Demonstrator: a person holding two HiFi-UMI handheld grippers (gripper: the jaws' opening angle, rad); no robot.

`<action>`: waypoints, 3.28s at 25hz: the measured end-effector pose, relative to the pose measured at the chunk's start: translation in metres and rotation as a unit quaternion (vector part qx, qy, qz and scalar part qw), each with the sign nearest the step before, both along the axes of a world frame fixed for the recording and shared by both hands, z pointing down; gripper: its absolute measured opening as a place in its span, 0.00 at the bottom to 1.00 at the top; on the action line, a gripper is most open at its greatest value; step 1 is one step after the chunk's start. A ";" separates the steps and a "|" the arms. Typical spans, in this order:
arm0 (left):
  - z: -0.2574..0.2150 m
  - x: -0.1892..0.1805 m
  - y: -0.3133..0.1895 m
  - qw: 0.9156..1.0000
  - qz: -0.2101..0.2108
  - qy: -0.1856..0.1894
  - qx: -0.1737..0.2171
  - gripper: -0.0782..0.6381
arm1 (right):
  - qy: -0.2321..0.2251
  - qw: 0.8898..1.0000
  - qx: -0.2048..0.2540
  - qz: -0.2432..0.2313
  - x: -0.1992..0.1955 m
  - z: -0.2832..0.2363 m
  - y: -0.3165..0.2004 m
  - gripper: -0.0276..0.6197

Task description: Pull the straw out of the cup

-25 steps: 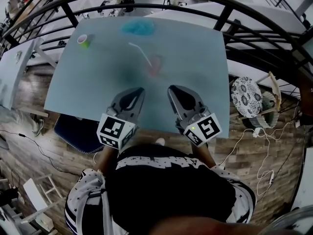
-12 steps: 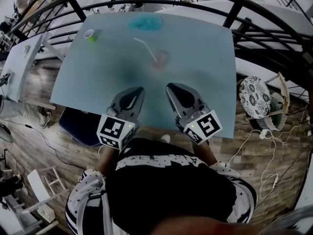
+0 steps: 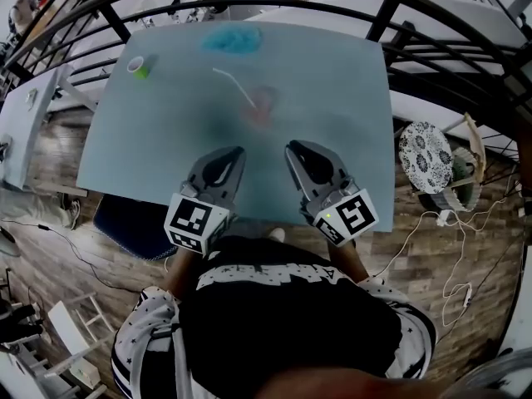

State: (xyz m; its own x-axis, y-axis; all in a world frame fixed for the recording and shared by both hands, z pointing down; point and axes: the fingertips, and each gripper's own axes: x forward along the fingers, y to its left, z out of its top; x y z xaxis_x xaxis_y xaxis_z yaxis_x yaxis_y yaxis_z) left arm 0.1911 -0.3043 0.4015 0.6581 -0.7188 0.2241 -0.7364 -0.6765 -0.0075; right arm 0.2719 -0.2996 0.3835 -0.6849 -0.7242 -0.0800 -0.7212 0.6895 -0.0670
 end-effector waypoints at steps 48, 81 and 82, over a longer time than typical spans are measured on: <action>0.050 -0.067 -0.175 0.997 0.003 0.053 -0.053 0.13 | 0.099 0.994 -0.052 -0.014 -0.076 0.050 -0.189 0.09; 0.076 -0.107 -0.205 0.997 -0.028 0.032 -0.067 0.13 | 0.232 0.968 -0.098 -0.011 -0.113 0.110 -0.239 0.16; 0.077 -0.107 -0.206 0.997 -0.028 0.033 -0.068 0.13 | 0.239 0.966 -0.098 -0.010 -0.113 0.112 -0.241 0.16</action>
